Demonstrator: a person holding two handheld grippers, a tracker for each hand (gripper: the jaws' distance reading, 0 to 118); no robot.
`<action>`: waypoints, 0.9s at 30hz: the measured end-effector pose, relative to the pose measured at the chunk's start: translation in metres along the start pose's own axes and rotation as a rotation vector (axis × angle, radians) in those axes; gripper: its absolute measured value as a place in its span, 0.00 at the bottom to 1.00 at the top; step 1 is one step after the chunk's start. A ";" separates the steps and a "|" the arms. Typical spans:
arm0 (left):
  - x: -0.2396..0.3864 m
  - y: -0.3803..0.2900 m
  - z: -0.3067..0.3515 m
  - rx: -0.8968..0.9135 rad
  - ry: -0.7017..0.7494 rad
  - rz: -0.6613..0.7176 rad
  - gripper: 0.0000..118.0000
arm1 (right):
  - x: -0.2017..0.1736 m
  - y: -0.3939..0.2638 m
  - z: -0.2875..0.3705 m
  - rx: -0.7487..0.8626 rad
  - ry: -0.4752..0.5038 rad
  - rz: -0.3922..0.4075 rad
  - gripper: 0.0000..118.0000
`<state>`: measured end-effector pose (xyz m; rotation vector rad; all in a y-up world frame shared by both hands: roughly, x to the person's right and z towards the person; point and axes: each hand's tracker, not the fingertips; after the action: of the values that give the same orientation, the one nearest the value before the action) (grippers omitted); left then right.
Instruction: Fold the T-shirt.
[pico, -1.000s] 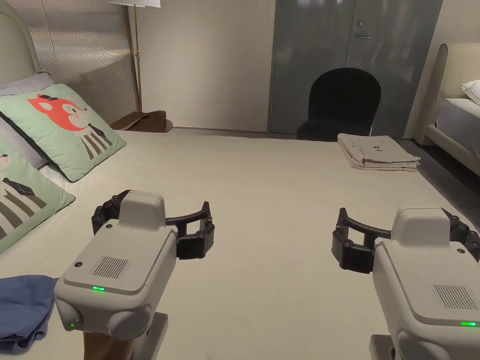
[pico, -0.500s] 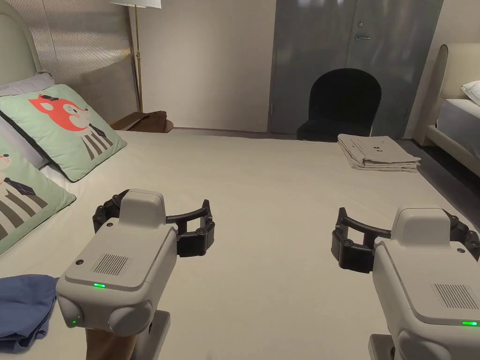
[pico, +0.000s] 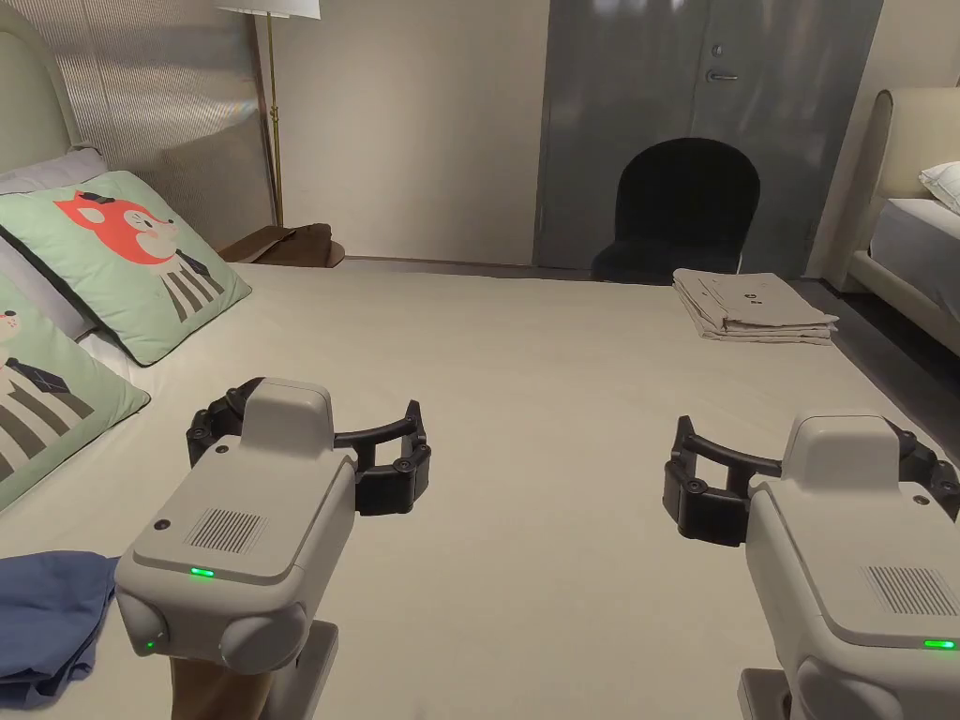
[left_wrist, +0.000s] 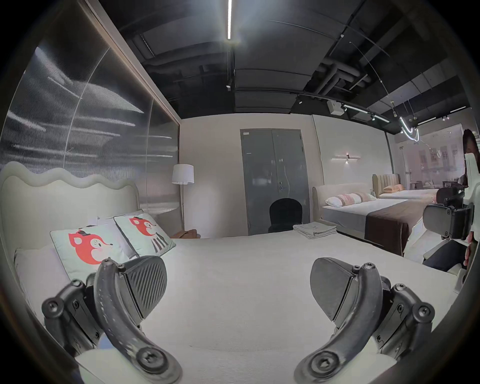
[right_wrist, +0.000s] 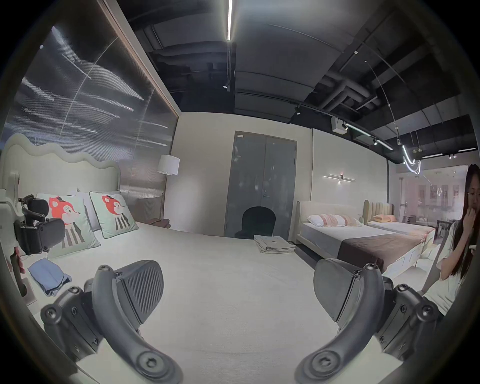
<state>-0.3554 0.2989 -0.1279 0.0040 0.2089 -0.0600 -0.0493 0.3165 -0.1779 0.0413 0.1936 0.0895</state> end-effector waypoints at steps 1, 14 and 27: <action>0.000 0.000 0.000 0.001 0.000 0.000 0.94 | 0.000 0.000 0.000 0.000 0.000 -0.003 0.97; -0.001 0.001 0.000 0.000 0.002 -0.002 0.94 | -0.001 0.000 0.000 0.006 0.002 0.002 0.97; -0.003 0.001 0.001 -0.002 0.003 -0.001 0.94 | -0.001 0.002 0.001 0.010 0.004 0.005 0.97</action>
<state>-0.3577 0.2998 -0.1268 0.0024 0.2122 -0.0610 -0.0503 0.3181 -0.1771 0.0517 0.1978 0.0939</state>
